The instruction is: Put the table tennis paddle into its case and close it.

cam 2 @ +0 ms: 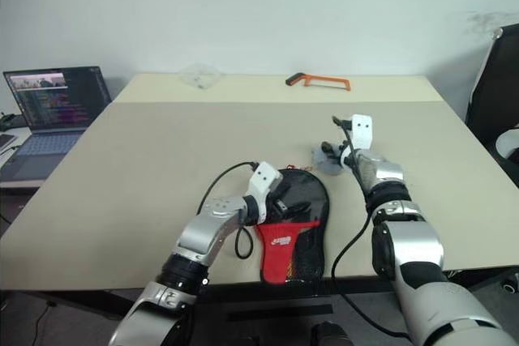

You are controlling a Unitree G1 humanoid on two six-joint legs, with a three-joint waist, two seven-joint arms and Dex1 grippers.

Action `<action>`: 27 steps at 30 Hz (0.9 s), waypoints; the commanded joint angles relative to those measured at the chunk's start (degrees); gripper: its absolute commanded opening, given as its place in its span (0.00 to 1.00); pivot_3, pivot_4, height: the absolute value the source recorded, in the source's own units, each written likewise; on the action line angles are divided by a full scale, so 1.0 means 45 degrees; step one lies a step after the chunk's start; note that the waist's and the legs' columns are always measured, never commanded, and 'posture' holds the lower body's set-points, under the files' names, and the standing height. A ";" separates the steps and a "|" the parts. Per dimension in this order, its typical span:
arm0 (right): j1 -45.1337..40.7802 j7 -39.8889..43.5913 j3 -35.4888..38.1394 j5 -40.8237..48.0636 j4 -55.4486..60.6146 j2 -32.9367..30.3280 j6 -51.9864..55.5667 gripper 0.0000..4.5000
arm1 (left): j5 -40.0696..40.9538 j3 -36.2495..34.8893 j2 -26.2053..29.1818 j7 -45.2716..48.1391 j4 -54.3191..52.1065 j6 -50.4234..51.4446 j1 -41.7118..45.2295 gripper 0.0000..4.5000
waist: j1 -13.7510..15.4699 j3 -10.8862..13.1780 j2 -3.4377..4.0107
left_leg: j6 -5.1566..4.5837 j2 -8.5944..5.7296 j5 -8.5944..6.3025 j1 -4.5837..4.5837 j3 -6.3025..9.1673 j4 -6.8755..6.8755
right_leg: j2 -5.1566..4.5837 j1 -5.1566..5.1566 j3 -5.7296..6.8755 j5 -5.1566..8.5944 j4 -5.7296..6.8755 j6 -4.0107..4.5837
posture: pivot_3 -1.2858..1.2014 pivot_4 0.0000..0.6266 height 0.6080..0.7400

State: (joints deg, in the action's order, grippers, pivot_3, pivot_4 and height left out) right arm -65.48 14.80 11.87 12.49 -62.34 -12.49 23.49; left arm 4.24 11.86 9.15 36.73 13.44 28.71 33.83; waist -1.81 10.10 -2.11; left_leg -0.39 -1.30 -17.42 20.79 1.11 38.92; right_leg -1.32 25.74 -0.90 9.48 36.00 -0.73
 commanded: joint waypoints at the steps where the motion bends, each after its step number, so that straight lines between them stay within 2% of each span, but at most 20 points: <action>1: 0.0011 0.0132 -0.0132 -0.0102 0.0328 0.0041 0.0388 1.00 | -0.0149 0.0385 -0.0085 -0.0125 -0.0225 0.0355 -0.0044 1.00 | -0.0002 -0.0005 0.0007 | 0.0000 0.0000 0.0000 -0.0002 0.0000 0.0001 | 0.0001 -0.0003 0.0001 0.0000 0.0000 0.0000 | 0.52 0.24 1.00; 8: 0.0110 -0.0267 -0.0162 -0.0111 0.0279 0.0131 0.1093 1.00 | -0.0077 0.0551 0.0011 0.0004 -0.0285 0.0892 -0.0042 1.00 | -0.0003 -0.0016 0.0022 | 0.0000 -0.0002 0.0000 -0.0007 0.0003 0.0002 | 0.0001 -0.0011 0.0003 0.0000 -0.0002 -0.0001 | 0.52 0.24 1.00; 12: 0.0267 -0.0289 -0.0231 -0.0160 0.0444 0.0188 0.1219 0.82 | 0.0030 0.0409 -0.0008 -0.0044 -0.0288 0.1131 0.0084 1.00 | -0.0007 -0.0018 0.0026 | 0.0000 -0.0002 0.0000 -0.0044 0.0012 0.0002 | 0.0006 -0.0051 0.0013 0.0001 -0.0010 -0.0002 | 0.52 0.24 1.00; 16: 0.0230 -0.0565 0.0002 -0.0036 0.0726 0.0124 0.1066 0.49 | 0.0015 0.0519 -0.0028 -0.0016 -0.0282 0.1356 0.0111 1.00 | -0.0012 -0.0018 0.0026 | -0.0001 -0.0005 -0.0001 -0.0094 0.0014 0.0001 | 0.0012 -0.0099 0.0014 0.0004 -0.0015 -0.0005 | 0.52 0.24 1.00; 20: 0.0090 -0.0958 0.0177 -0.0048 0.1136 -0.0375 0.1057 0.23 | 0.0191 0.0354 -0.0219 0.0030 0.0122 0.1230 -0.0042 1.00 | 0.0022 -0.0018 0.0026 | -0.0001 -0.0006 0.0000 -0.0102 0.0014 0.0002 | 0.0016 -0.0105 0.0014 0.0004 -0.0015 -0.0007 | 0.52 0.24 1.00; 23: 0.0231 -0.0801 -0.0351 -0.0589 0.1745 -0.0925 0.0963 0.14 | 0.0143 0.0270 -0.0248 -0.0004 0.0990 0.0928 -0.0225 1.00 | 0.0057 -0.0019 0.0028 | -0.0001 -0.0018 0.0000 -0.0094 0.0019 0.0002 | 0.0015 -0.0105 0.0020 0.0006 -0.0022 -0.0009 | 0.52 0.24 1.00; 27: 0.0760 -0.0109 -0.1060 -0.1162 0.2930 -0.1786 0.1222 0.11 | -0.0291 0.0578 -0.0052 -0.0025 0.1989 -0.0165 -0.0563 1.00 | 0.0056 -0.0035 0.0052 | -0.0001 -0.0021 0.0000 -0.0107 0.0015 0.0001 | 0.0016 -0.0124 0.0016 0.0010 -0.0030 -0.0016 | 0.52 0.24 1.00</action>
State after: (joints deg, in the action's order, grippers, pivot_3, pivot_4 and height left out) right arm -62.07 13.36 7.54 8.28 -53.01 -18.28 28.71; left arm 4.62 13.05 8.23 36.88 16.69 27.78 34.01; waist -1.56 9.95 -1.88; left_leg -0.40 -1.39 -17.42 20.26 1.21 38.93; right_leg -1.22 25.13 -0.81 9.53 35.87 -0.81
